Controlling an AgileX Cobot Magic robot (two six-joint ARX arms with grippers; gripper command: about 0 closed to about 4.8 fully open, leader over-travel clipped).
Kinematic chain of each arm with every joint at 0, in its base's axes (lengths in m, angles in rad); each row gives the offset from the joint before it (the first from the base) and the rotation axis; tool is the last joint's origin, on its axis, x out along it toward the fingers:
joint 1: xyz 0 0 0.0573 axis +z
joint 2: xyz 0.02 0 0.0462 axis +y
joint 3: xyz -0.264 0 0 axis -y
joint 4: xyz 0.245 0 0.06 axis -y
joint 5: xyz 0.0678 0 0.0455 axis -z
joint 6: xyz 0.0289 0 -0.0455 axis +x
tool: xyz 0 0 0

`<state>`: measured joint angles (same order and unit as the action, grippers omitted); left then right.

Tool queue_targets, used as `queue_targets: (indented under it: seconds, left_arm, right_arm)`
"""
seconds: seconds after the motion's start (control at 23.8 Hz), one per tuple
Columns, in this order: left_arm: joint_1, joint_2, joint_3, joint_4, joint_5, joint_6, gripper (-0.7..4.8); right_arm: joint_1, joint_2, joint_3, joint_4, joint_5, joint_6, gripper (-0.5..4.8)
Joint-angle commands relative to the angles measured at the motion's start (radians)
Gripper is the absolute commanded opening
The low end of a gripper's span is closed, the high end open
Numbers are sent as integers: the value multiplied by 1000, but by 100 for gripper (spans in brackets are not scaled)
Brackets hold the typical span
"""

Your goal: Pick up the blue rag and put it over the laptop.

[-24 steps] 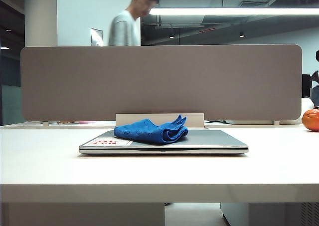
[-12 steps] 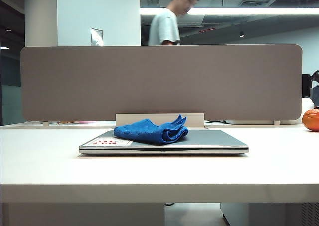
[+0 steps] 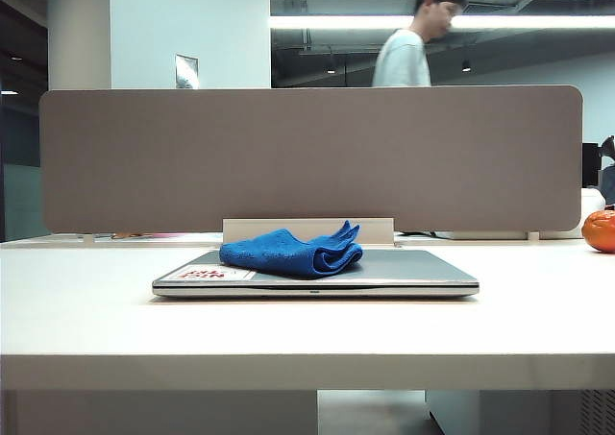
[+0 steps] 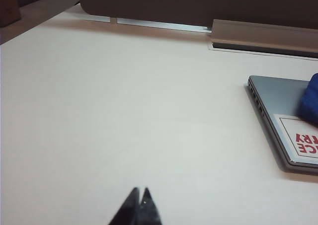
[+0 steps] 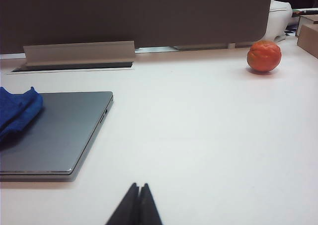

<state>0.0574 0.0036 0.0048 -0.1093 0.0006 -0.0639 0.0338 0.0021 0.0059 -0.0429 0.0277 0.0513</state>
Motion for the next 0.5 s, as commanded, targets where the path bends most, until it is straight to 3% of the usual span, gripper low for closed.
queue_targets:
  seconds: [0.04,0.5]
  left_arm:
    - [0,0,3,11,3,4,-6]
    - [0,0,3,11,3,4,-6]
  right_arm:
    - [0,-2,-5,-3,23,-7,-5]
    - [0,-2,-5,-7,24,-3,-5]
